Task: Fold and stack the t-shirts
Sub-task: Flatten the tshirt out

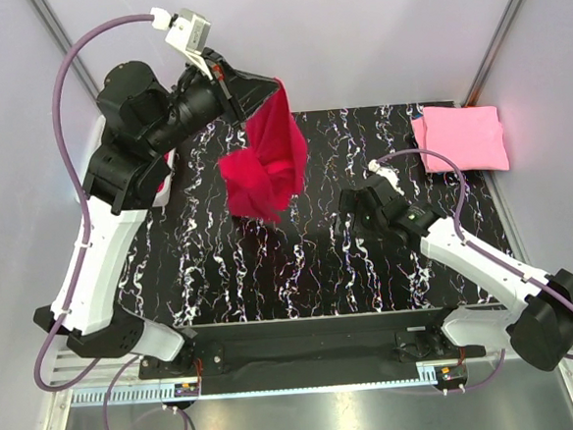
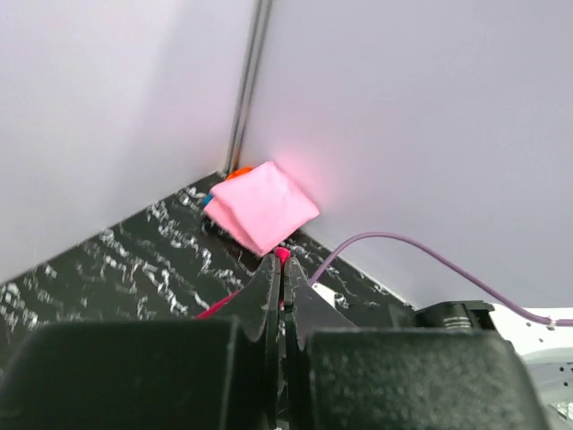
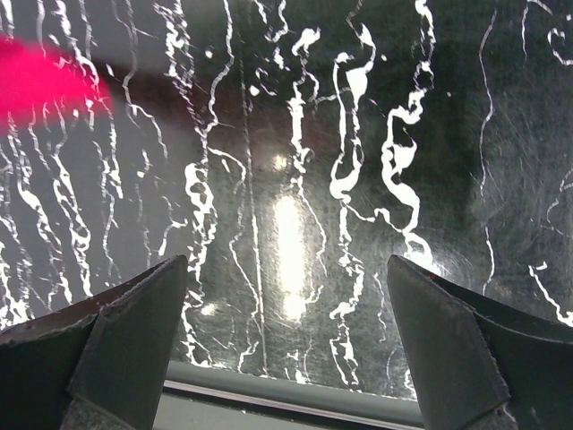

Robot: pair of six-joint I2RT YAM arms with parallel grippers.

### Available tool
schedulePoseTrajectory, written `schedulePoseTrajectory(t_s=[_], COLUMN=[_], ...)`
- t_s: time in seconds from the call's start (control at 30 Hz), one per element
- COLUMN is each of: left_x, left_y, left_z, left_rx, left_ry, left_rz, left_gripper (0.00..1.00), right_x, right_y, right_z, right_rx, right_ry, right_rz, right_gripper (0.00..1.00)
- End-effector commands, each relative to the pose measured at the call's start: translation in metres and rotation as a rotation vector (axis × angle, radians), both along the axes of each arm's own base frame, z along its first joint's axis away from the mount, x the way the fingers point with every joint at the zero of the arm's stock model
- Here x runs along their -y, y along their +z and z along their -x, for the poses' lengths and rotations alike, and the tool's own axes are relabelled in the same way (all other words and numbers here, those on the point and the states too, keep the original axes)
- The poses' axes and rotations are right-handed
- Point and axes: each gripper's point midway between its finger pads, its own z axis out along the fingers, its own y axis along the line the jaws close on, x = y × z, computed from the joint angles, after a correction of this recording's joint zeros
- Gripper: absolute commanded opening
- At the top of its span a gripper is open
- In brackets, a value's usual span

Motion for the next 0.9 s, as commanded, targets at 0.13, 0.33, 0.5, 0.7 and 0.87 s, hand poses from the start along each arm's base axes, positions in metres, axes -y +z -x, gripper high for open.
schedulePoseTrajectory(t_s=[0.13,0.33,0.5,0.7,0.87], left_x=[-0.029,-0.051,-0.139,-0.135,-0.112], left_y=[0.088,0.141,0.116,0.016,-0.038], left_z=[0.042,0.043,-0.071,-0.107,-0.119], left_rx=[0.308,0.418,0.203,0.012,-0.052], left_ry=[0.022,0.127,0.890,1.030,0.963], left_rz=[0.214,0.289,0.248,0.049,-0.047], left_gripper=[0.00,0.00,0.00,0.00,0.00], right_x=[-0.008,-0.010,-0.007,0.003,0.007], right_y=[0.020,0.020,0.017,0.016,0.025], right_z=[-0.008,-0.009,-0.004,-0.001,-0.001], right_rx=[0.057,0.061,0.057,0.070,0.104], right_ry=[0.005,0.008,0.005,-0.021,-0.027], right_rz=[-0.012,-0.012,-0.013,0.007,0.001], right_gripper=[1.00,1.00,1.00,1.00,1.00])
